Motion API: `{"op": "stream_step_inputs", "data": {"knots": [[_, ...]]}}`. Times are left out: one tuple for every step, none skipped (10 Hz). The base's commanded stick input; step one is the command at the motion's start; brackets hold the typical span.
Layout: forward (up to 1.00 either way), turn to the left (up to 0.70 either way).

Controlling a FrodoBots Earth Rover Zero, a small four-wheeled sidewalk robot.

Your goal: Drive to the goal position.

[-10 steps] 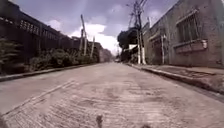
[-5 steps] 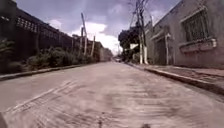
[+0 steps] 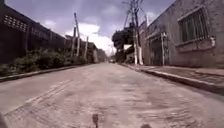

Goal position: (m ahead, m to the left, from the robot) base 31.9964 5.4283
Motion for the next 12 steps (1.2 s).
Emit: {"op": "stream_step_inputs", "data": {"knots": [[0.85,0.01],[0.85,0.01],[0.85,0.01],[0.85,0.01],[0.85,0.01],[0.85,0.01],[0.85,0.01],[0.85,0.01],[0.85,0.01],[0.85,0.01],[0.85,0.01],[0.85,0.01]]}}
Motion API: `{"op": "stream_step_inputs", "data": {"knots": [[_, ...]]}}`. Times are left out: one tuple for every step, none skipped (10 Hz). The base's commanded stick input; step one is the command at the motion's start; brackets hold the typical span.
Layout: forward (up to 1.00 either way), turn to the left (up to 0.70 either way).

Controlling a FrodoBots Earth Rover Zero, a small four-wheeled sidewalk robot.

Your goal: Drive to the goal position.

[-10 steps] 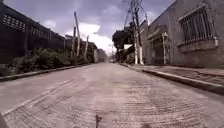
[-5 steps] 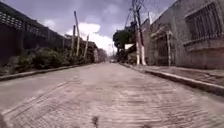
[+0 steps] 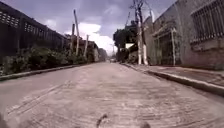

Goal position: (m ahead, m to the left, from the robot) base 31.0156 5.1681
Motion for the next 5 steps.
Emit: {"op": "stream_step_inputs", "data": {"knots": [[0.85,0.01],[0.85,0.01],[0.85,0.01],[0.85,0.01],[0.85,0.01]]}}
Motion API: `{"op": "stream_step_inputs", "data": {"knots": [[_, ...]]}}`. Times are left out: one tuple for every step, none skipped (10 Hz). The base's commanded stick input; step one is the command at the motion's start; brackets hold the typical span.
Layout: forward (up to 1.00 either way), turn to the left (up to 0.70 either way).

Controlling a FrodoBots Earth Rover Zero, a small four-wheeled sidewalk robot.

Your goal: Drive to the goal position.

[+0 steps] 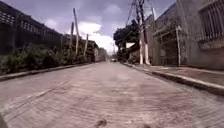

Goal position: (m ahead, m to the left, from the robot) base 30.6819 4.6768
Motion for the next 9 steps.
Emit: {"op": "stream_step_inputs", "data": {"knots": [[0.85,0.01],[0.85,0.01],[0.85,0.01],[0.85,0.01],[0.85,0.01],[0.85,0.01],[0.85,0.01],[0.85,0.01],[0.85,0.01]]}}
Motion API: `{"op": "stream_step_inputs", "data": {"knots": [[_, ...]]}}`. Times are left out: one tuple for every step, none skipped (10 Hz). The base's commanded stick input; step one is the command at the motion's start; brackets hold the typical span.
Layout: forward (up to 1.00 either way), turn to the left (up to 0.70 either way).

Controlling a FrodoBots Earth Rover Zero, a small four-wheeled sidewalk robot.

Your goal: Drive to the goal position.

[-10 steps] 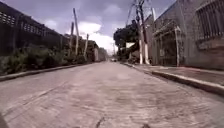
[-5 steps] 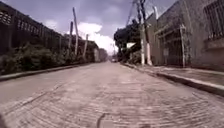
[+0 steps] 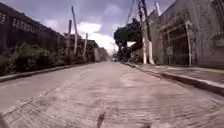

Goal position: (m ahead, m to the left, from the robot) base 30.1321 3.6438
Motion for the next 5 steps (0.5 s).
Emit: {"op": "stream_step_inputs", "data": {"knots": [[0.85,0.01],[0.85,0.01],[0.85,0.01],[0.85,0.01],[0.85,0.01]]}}
